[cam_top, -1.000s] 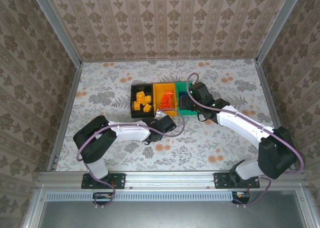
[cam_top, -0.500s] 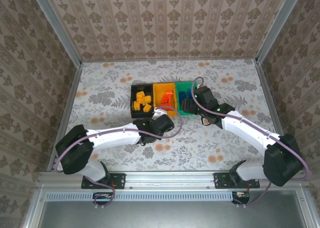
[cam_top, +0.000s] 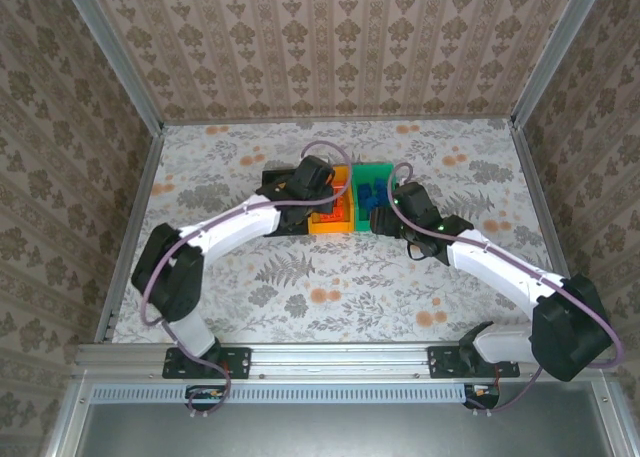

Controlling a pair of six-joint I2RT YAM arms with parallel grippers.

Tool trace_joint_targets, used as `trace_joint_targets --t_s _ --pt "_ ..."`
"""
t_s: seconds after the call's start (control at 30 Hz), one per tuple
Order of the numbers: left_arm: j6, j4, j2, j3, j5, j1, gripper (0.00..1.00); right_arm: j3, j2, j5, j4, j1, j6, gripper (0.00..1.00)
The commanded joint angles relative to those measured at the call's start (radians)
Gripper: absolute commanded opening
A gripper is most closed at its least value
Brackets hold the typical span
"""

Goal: Sort the legos into containers by color

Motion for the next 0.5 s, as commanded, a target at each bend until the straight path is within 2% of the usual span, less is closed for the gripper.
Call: trace_joint_targets --t_s 0.0,0.1,0.17,0.3,0.47 --pt "0.013 0.007 0.065 0.073 0.082 0.026 0.24 -0.008 -0.03 0.018 0.002 -0.006 0.012 0.77" --pt "0.018 -0.013 0.126 0.133 0.072 0.045 0.26 -0.012 -0.031 0.014 0.008 -0.007 0.015 0.77" --pt "0.021 -0.024 0.151 0.164 0.067 0.05 0.31 -0.012 -0.031 0.007 0.009 -0.007 0.015 0.78" --pt "0.025 -0.038 0.144 0.196 0.056 0.051 0.55 -0.005 -0.039 0.007 0.005 -0.007 0.017 0.78" --pt "0.032 -0.015 0.014 0.135 0.026 0.045 0.84 -0.002 -0.064 0.012 0.002 -0.007 0.019 0.79"
